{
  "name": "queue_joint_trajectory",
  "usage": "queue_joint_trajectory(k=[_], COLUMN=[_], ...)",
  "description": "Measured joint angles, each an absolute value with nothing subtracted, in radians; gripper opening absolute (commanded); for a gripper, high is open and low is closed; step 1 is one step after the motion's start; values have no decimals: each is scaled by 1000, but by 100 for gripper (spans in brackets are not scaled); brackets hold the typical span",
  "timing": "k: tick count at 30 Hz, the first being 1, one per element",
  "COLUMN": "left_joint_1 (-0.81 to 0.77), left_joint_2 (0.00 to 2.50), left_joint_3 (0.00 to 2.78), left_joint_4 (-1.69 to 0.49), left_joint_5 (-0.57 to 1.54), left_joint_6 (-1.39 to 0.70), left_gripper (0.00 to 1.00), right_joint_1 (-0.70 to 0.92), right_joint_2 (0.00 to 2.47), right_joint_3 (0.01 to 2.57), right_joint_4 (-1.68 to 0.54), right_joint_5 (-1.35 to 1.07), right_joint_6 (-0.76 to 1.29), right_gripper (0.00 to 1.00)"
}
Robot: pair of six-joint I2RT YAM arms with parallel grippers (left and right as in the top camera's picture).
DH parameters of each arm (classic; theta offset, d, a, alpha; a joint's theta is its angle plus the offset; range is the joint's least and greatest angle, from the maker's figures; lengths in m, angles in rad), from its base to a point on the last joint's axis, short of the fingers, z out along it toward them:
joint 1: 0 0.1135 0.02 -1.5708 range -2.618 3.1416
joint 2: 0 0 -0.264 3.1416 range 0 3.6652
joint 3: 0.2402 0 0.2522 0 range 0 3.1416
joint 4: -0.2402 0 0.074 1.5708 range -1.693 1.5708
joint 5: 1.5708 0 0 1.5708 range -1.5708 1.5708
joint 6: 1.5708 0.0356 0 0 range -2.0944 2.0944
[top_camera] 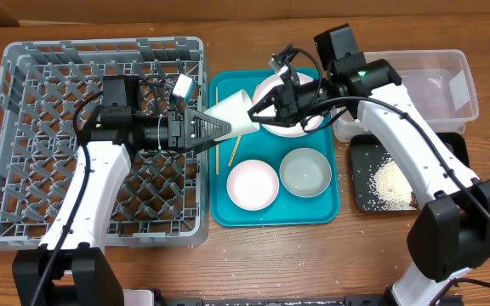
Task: Sort waste into correct bins and load items into the dishwasher
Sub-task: 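Grasp the cup with the left gripper and move it over the rack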
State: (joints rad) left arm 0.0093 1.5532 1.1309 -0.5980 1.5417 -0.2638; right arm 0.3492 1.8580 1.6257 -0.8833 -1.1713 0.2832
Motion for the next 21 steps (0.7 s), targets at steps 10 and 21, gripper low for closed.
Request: queue_joint_trajectory(k=[10,21], left_joint_1=[29,57], left_joint_2=[1555,1555], left_joint_3=[1131,1131], left_joint_4=[-522,-455], left_joint_5=[1542,1541], left_joint_6=[-316,-394], left_gripper=[79,66], right_joint_1=[362,367], right_joint_2=[1858,1858], right_joint_3=[1626,1626], right_joint_4=[-910,-902], right_joint_5=[-1171,-1168], right_joint_6=[314,315], right_gripper=[4,4])
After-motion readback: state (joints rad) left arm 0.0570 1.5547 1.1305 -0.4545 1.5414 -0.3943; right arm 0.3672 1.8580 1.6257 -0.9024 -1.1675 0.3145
